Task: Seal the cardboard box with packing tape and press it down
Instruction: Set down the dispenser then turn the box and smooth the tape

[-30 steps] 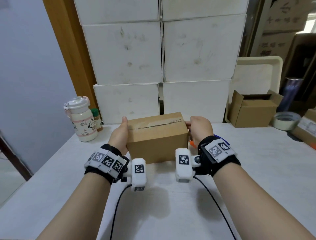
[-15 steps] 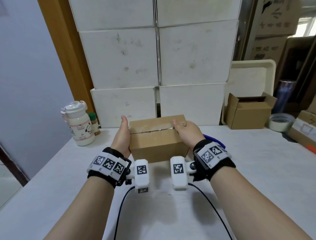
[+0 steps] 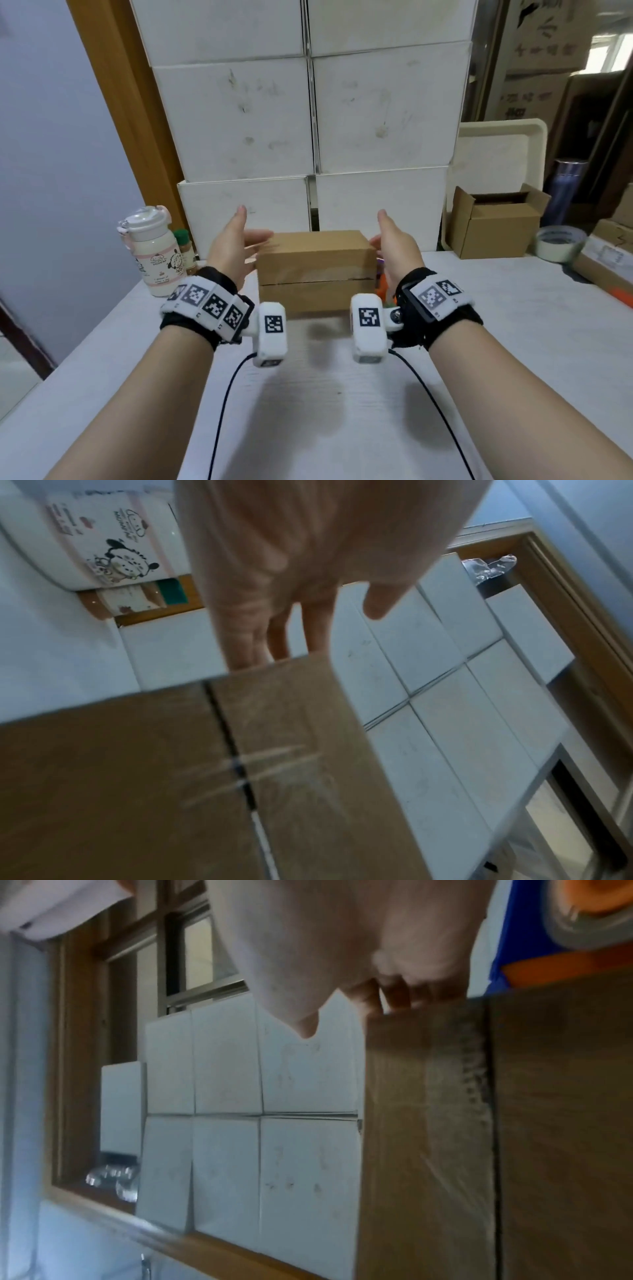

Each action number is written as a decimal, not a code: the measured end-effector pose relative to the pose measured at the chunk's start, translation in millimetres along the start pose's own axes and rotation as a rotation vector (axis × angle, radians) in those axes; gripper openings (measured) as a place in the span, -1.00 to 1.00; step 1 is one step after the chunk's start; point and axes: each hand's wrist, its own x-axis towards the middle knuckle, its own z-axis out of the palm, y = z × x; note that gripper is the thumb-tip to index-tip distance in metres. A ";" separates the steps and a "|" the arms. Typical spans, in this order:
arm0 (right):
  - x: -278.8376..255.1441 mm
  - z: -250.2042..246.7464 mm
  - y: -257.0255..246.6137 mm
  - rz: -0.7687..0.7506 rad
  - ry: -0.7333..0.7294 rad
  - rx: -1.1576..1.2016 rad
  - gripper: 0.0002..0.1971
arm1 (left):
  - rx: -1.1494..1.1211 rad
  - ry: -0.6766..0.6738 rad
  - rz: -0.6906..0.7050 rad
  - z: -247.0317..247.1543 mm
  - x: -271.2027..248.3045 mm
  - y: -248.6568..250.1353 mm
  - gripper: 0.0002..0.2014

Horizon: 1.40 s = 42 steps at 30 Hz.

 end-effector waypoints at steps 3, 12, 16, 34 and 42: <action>4.4 2.3 -3.4 -0.019 0.014 -0.054 -0.38 | -0.201 0.193 -0.043 -7.0 8.8 -7.3 -0.60; 4.0 6.9 3.1 -0.073 0.032 -0.205 -0.35 | -0.029 0.118 -0.149 -1.9 10.3 -18.4 -0.36; -3.9 15.3 3.9 -0.068 -0.029 -0.382 -0.16 | 0.266 0.057 -0.114 7.9 3.5 -26.7 -0.28; 3.8 30.2 16.0 -0.035 -0.064 -0.680 -0.09 | 0.775 0.078 0.005 27.6 19.9 -40.3 -0.34; 7.4 27.3 18.3 -0.054 -0.059 -0.674 -0.36 | 0.797 0.096 -0.021 28.3 20.7 -38.4 -0.43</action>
